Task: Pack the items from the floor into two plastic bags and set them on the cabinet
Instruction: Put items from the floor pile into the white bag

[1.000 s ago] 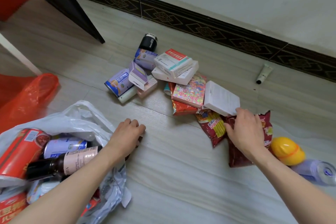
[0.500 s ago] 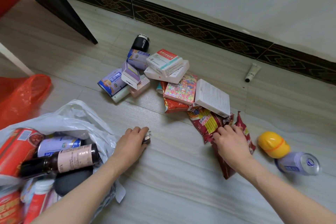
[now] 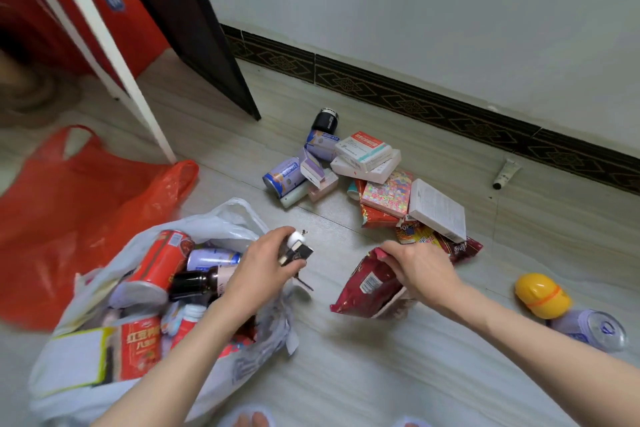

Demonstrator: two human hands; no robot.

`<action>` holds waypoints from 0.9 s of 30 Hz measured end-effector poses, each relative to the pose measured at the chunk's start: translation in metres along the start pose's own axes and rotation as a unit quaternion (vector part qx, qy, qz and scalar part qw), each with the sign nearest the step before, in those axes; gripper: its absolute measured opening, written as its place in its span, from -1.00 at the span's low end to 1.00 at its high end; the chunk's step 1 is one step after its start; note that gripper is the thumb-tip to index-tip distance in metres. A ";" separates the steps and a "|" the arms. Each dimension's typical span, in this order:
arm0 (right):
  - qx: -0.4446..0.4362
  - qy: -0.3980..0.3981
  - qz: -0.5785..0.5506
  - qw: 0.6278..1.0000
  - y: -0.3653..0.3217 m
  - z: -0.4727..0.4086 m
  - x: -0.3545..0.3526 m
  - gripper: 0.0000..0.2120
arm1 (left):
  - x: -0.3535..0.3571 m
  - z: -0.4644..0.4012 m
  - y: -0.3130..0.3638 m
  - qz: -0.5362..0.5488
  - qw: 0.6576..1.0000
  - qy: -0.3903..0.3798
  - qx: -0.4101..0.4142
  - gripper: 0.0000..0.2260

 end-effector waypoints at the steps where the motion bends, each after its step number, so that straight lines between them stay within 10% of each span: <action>1: -0.014 0.011 -0.009 1.000 -0.016 -0.001 -0.011 -0.67 | -0.018 0.009 -0.004 0.010 1.000 0.022 -0.017 -0.60; 7: -0.120 0.057 -0.024 0.991 -0.123 -0.009 -0.064 -0.68 | -0.125 0.083 -0.039 0.084 0.975 0.156 -0.132 -0.65; 14: -0.028 -0.041 -0.272 0.961 -0.197 -0.040 -0.054 -0.83 | -0.188 0.144 -0.081 0.155 0.946 0.216 -0.187 -0.79; 27: 0.064 -0.122 -0.439 0.888 -0.241 -0.034 0.059 -0.81 | -0.098 0.196 -0.195 0.151 0.893 0.204 -0.371 -0.76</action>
Point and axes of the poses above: each hand's wrist, its own z-axis away from the middle knuckle, its own x-axis out of the palm, y = z × x, the point moved 10 cm from there along -z, towards the middle knuckle, and after that the axes turned 9 degrees about x, right-handed, at the moved point
